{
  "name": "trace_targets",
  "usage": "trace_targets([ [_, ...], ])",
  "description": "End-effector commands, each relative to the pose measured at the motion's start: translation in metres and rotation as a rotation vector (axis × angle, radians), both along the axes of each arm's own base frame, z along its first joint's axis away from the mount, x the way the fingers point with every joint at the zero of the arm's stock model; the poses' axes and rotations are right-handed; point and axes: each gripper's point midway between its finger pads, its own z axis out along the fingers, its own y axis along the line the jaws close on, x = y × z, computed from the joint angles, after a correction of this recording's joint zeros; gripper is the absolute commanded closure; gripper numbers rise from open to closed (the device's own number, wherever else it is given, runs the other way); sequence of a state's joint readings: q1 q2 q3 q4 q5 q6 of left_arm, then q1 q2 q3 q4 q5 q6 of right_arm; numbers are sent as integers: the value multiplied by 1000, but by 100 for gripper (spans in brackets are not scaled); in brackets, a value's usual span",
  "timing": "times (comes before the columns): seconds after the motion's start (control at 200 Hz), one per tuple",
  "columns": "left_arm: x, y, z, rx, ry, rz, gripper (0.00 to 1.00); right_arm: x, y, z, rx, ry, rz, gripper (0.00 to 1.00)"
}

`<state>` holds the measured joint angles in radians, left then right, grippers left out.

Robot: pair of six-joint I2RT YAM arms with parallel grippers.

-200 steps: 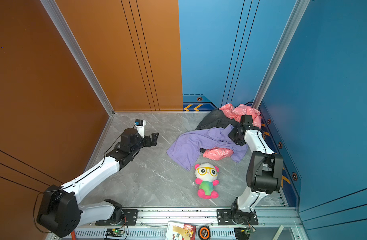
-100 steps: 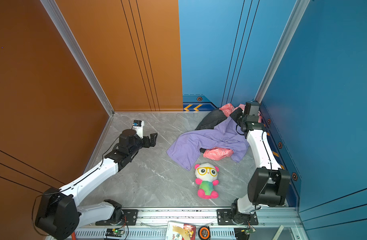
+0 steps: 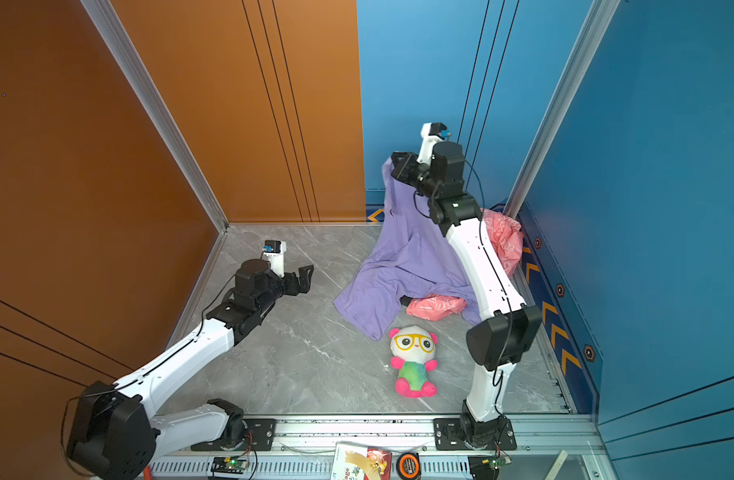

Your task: Pick out a specific cloth from the pile

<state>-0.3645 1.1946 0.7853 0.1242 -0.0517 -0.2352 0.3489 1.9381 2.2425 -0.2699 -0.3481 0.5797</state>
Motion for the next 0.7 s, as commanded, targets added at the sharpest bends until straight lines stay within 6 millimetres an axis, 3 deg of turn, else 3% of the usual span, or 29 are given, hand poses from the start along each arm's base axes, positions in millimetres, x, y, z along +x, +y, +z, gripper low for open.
trace_targets([
  [0.0, 0, 8, 5, -18, -20, 35, 2, -33, 84, -51, -184, 72, 265, 100],
  [0.01, 0, 8, 6, -20, -21, 36, 2, -38, 90, -52, -191, 73, 283, 100],
  [0.02, 0, 9, 6, -21, -20, 38, 2, -35, 98, -67, -208, 99, 300, 100],
  [0.05, -1, 9, 5, -23, -19, 40, 2, -42, 116, -86, -236, 131, 350, 94],
  [0.13, -2, 10, 6, -26, -22, 47, 2, -59, 141, -124, -297, 211, 427, 67],
  [0.205, -4, 13, 7, -30, -27, 61, 2, -70, 145, -149, -379, 255, 446, 53],
  [0.27, -6, 17, 7, -34, -29, 77, 2, -73, 135, -157, -445, 265, 424, 46],
  [0.4, -9, 21, 4, -38, -27, 97, 2, -60, 94, -161, -516, 271, 316, 41],
  [0.415, -10, 21, 4, -38, -25, 96, 2, -62, 85, -147, -509, 249, 294, 41],
  [0.455, -10, 21, 3, -41, -24, 96, 2, -58, 67, -142, -517, 250, 245, 40],
  [0.591, -6, 16, 4, -51, -22, 84, 2, -45, -8, -138, -547, 289, 54, 39],
  [0.696, -1, 12, 4, -57, -17, 71, 2, -47, -72, -140, -564, 336, -94, 38],
])
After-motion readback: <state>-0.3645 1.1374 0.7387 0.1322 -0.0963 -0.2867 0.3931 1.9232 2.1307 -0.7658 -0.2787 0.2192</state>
